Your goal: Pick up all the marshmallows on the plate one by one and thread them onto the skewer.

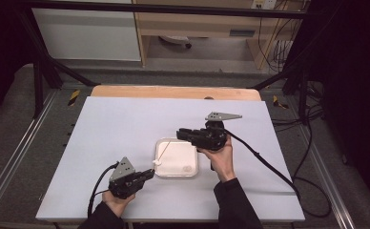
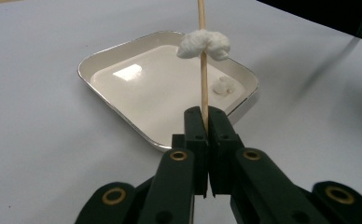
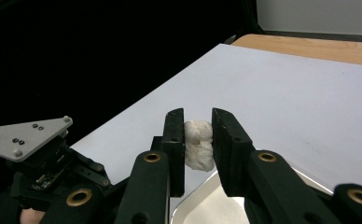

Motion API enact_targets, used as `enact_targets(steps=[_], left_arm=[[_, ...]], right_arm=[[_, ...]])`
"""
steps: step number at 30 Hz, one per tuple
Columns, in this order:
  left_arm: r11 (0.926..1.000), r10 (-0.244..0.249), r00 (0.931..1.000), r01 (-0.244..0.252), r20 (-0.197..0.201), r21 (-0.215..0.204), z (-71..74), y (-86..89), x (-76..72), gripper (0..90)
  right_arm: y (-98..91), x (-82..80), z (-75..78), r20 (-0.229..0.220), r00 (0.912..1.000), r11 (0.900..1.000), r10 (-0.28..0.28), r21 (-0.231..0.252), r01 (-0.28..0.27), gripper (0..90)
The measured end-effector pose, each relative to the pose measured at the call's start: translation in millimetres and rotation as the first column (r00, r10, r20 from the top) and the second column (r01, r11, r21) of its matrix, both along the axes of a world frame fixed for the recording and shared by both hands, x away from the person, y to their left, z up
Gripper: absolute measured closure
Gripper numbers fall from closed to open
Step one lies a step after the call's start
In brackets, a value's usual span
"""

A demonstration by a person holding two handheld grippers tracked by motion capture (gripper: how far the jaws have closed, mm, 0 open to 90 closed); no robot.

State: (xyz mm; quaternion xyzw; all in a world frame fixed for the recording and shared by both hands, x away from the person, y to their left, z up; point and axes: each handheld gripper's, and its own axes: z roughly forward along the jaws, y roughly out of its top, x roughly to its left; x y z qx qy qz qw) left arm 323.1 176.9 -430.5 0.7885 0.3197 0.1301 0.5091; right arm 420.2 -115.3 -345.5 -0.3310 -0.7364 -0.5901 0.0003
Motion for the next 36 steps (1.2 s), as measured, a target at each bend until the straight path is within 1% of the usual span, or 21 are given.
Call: enact_targets(steps=[8,16,26,30,34,36], left_arm=[[1.0000,-0.001,1.0000,0.001,0.002,-0.001,0.1,-0.2,-0.1,87.9],[1.0000,-0.002,1.0000,0.002,0.002,0.000,0.1,-0.3,0.1,87.9],[1.0000,-0.001,1.0000,0.001,0.006,0.008,-0.2,-0.5,-0.3,87.9],[0.9998,-0.001,1.0000,0.001,0.002,0.020,-1.3,-0.9,-0.1,88.0],[0.9999,0.002,1.0000,-0.002,0.003,0.017,-1.8,-1.1,-0.3,88.0],[0.9999,0.006,1.0000,-0.007,0.004,0.014,-1.6,-0.9,-0.7,88.0]], right_arm=[[11.3,6.7,-5.1,-0.032,0.9993,0.9996,0.021,0.018,-0.021,76.1],[15.3,9.7,-10.5,-0.058,0.9977,0.9991,0.035,0.027,-0.033,76.2],[18.2,9.8,-14.4,-0.086,0.9943,0.9976,0.063,0.035,-0.060,76.9],[19.7,8.9,-16.3,-0.094,0.9931,0.9972,0.070,0.033,-0.068,77.8],[20.8,7.6,-17.8,-0.098,0.9923,0.9968,0.076,0.030,-0.074,78.7],[21.3,6.9,-17.7,-0.102,0.9917,0.9964,0.079,0.040,-0.075,79.1]])
